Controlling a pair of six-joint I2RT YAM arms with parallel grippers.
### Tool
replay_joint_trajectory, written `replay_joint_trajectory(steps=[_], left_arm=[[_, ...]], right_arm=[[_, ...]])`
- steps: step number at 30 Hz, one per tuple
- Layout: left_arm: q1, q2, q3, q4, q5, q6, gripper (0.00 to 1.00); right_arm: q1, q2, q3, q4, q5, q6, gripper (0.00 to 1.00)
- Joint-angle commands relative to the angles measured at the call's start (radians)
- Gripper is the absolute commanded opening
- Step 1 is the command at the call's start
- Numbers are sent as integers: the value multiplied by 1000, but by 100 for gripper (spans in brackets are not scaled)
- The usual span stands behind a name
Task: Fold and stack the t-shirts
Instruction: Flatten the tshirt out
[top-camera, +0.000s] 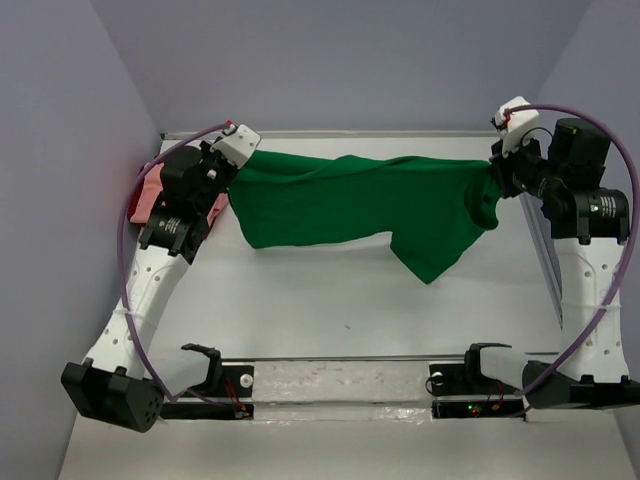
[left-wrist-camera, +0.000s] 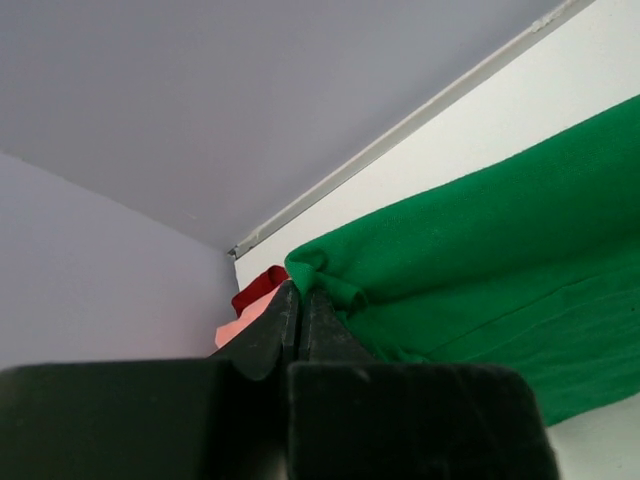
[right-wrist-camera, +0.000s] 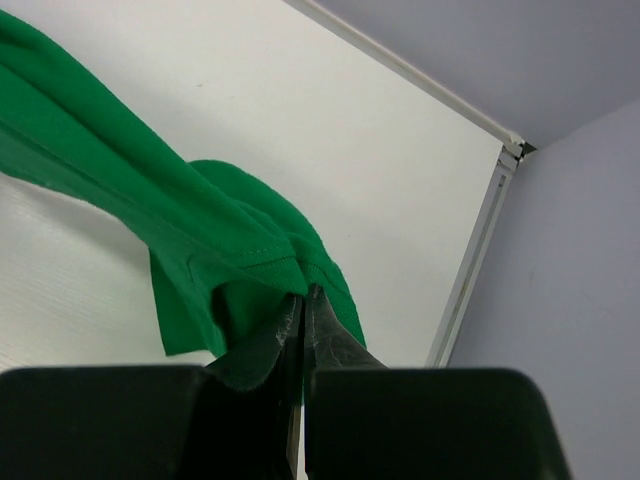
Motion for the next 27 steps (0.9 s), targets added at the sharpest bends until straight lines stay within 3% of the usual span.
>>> replay_joint_trajectory(steps=[1, 8, 16, 23, 24, 25, 27], left_arm=[[17, 22, 56, 14, 31, -24, 0], [15, 89, -102, 100, 112, -30, 0], [-18, 161, -257, 60, 184, 22, 0], [-104, 169, -418, 31, 177, 79, 0], [-116, 180, -432, 31, 152, 85, 22], [-141, 187, -452, 28, 135, 96, 37], [-159, 187, -469, 25, 106, 105, 54]], right_arm=[[-8, 34, -30, 85, 33, -9, 0], [-8, 158, -263, 231, 87, -7, 0], [-8, 296, -360, 289, 110, -3, 0], [-8, 290, -418, 317, 104, 6, 0], [-8, 285, -423, 320, 105, 6, 0], [-8, 287, -427, 321, 107, 6, 0], [-8, 288, -432, 321, 109, 9, 0]])
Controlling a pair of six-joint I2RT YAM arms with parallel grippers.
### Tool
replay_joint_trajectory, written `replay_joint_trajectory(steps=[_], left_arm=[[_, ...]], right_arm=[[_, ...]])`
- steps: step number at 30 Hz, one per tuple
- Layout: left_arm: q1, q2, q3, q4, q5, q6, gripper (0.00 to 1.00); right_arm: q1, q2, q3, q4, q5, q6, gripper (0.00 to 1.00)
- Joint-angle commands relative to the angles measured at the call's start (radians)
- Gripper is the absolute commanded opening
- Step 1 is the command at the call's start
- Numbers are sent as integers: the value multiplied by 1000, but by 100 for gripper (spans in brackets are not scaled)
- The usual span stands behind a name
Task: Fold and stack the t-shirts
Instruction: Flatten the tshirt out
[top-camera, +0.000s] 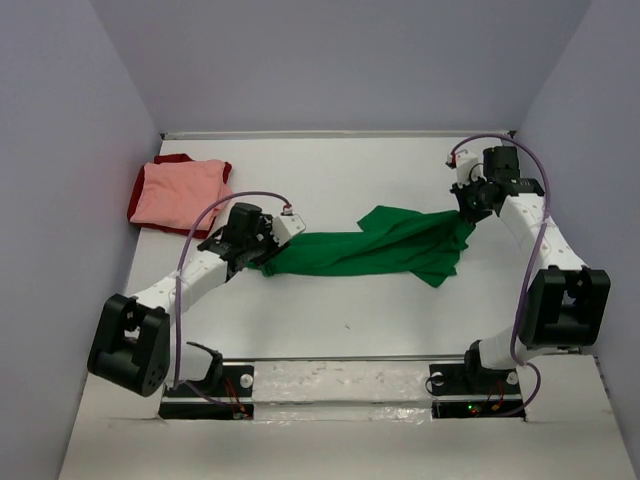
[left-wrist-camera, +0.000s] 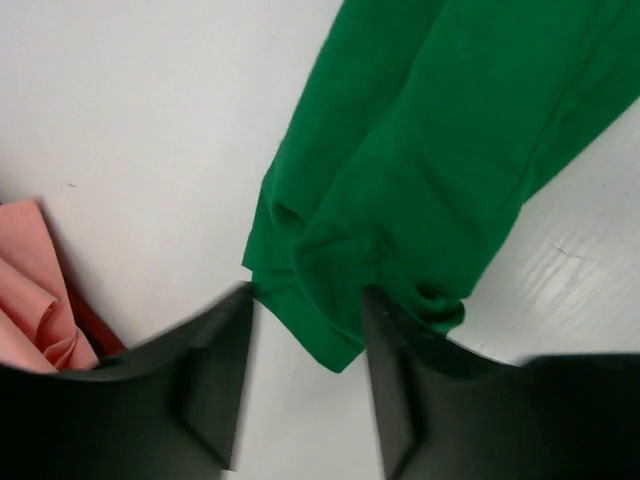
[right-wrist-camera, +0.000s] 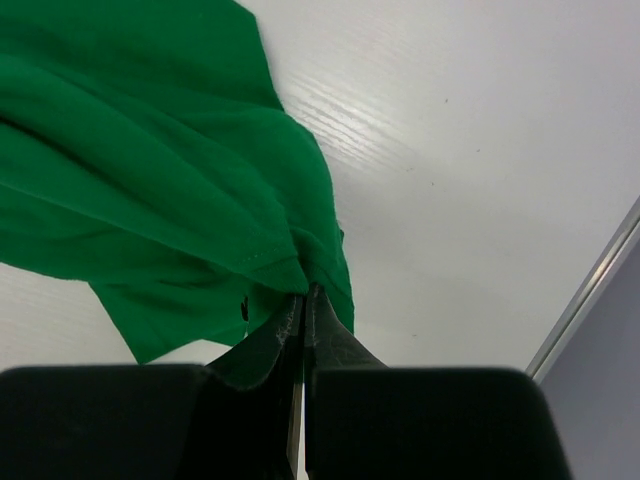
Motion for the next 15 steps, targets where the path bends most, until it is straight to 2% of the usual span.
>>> replay_joint_trajectory(steps=[1, 2, 3, 5, 11, 15], left_arm=[[-40, -8, -46, 9, -61, 47, 64], [-49, -16, -53, 18, -70, 54, 71], [-51, -38, -65, 21, -89, 59, 85], [-52, -66, -70, 22, -104, 69, 97], [-51, -167, -41, -39, -196, 123, 99], [-51, -209, -1, -57, -172, 131, 99]], right_arm=[[-5, -33, -7, 66, 19, 8, 0], [-5, -32, -10, 66, 18, 10, 0], [-5, -30, -12, 66, 12, 13, 0], [-5, -30, -12, 66, 12, 14, 0], [-5, -24, -3, 67, 15, 24, 0], [-5, -16, -1, 69, 10, 31, 0]])
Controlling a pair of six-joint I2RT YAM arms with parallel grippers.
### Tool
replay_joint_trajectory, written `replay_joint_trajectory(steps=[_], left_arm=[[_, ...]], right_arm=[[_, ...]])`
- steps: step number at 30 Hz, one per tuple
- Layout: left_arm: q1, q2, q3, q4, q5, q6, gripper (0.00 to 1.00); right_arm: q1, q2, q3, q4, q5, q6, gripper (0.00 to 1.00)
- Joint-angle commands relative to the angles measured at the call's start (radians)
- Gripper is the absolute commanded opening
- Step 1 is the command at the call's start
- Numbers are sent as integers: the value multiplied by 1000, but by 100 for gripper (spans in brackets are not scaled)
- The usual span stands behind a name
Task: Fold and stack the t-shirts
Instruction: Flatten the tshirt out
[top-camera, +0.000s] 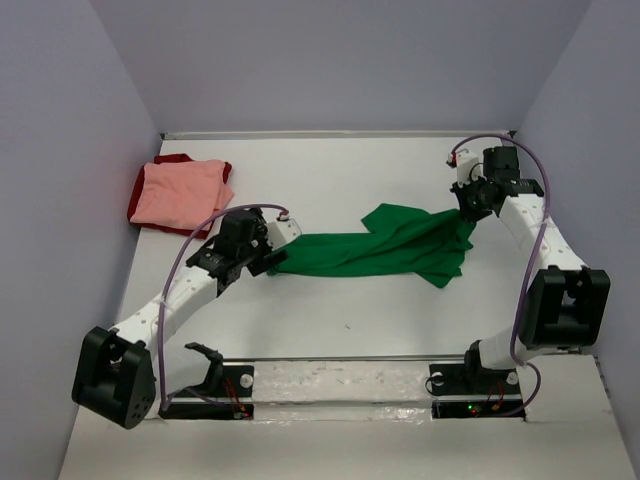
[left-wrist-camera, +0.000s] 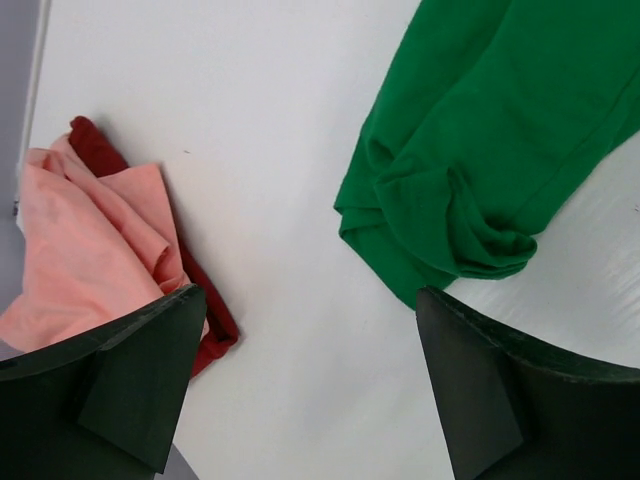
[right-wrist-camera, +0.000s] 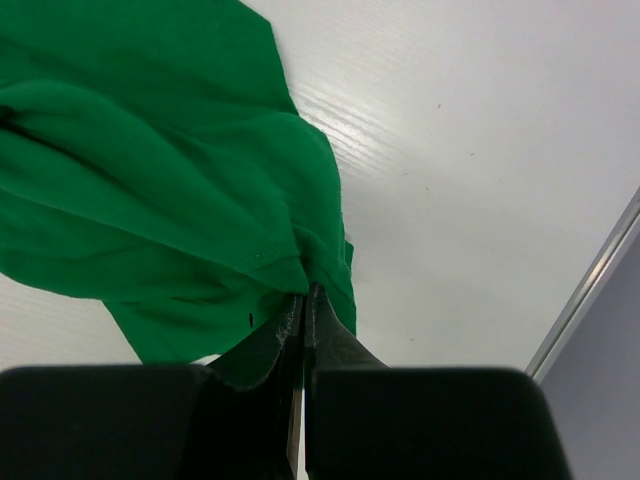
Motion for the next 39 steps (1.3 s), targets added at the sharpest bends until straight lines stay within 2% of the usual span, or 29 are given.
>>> replay_joint_trajectory(steps=[1, 9, 17, 22, 26, 32, 39], left_arm=[[1, -48, 73, -25, -5, 34, 99], [-13, 70, 159, -91, 201, 44, 99], [-63, 234, 238, -151, 273, 70, 99], [-70, 293, 249, -139, 250, 68, 97], [-71, 280, 220, -47, 173, 41, 97], [-71, 293, 194, 7, 103, 27, 97], [-70, 351, 202, -5, 101, 22, 95]], right_arm=[[-5, -15, 8, 46, 5, 21, 0], [-5, 10, -24, 73, 8, 36, 0], [-5, 40, -44, 82, 30, 42, 0], [-5, 37, -53, 85, 28, 44, 0], [-5, 42, -51, 85, 25, 44, 0], [-5, 50, -48, 85, 24, 44, 0], [-5, 50, -55, 84, 30, 39, 0]])
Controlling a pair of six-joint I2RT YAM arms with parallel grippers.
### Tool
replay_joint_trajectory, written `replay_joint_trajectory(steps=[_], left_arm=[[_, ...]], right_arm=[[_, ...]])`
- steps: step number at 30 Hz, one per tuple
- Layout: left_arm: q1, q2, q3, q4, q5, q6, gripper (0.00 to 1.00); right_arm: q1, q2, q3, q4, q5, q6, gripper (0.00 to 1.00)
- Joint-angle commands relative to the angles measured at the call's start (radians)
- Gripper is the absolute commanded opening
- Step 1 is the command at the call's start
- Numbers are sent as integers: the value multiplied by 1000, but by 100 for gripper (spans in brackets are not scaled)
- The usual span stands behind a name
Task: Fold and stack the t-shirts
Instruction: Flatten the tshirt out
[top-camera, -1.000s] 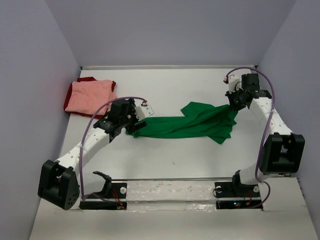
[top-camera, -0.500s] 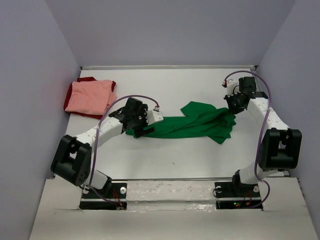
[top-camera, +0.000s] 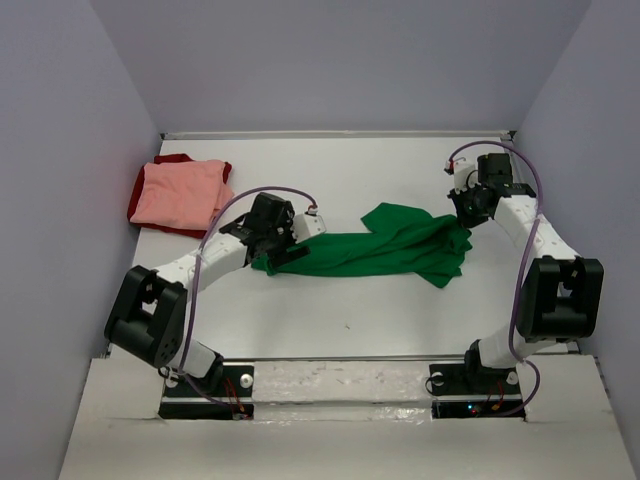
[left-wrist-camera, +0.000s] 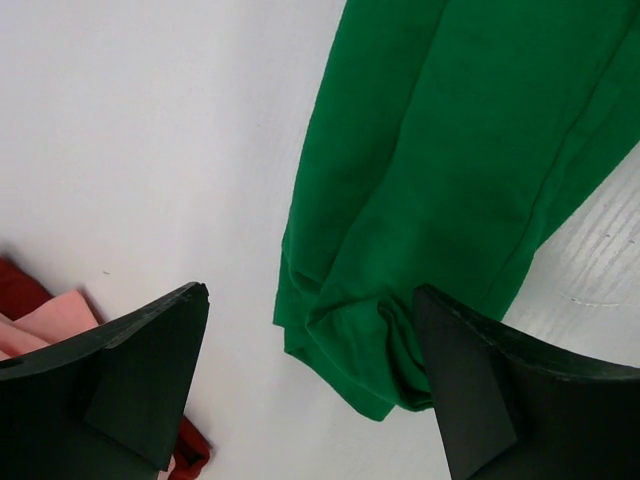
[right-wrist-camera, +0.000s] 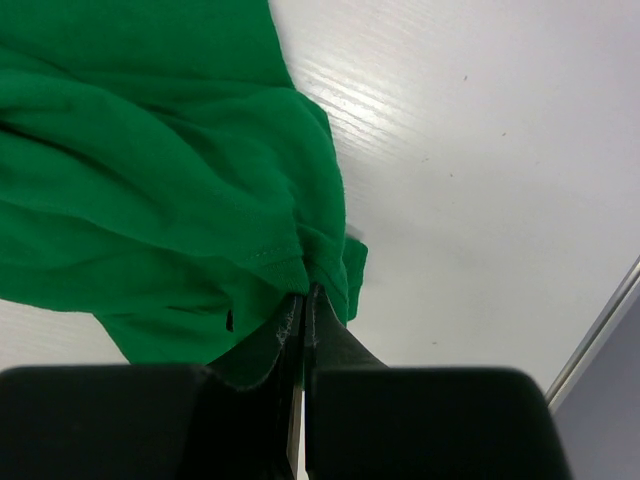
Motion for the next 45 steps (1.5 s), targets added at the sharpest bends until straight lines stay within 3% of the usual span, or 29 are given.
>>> replay_joint_trajectory(steps=[1, 14, 21, 25, 30, 45], left_arm=[[-4, 38, 2, 13, -18, -7, 94], [-1, 91, 6, -19, -55, 0, 88], [-3, 100, 20, -37, -95, -4, 78], [0, 97, 17, -54, -104, 0, 77], [-1, 71, 23, -88, -104, 5, 71], [31, -69, 17, -203, -222, 57, 69]], right_arm=[[-5, 2, -2, 35, 13, 1, 0], [-5, 11, -5, 37, 24, -5, 0], [-5, 16, -7, 35, 30, -8, 0], [-5, 18, -8, 35, 39, -11, 0], [-5, 22, -8, 35, 45, -13, 0], [-5, 36, -8, 40, 73, -19, 0]])
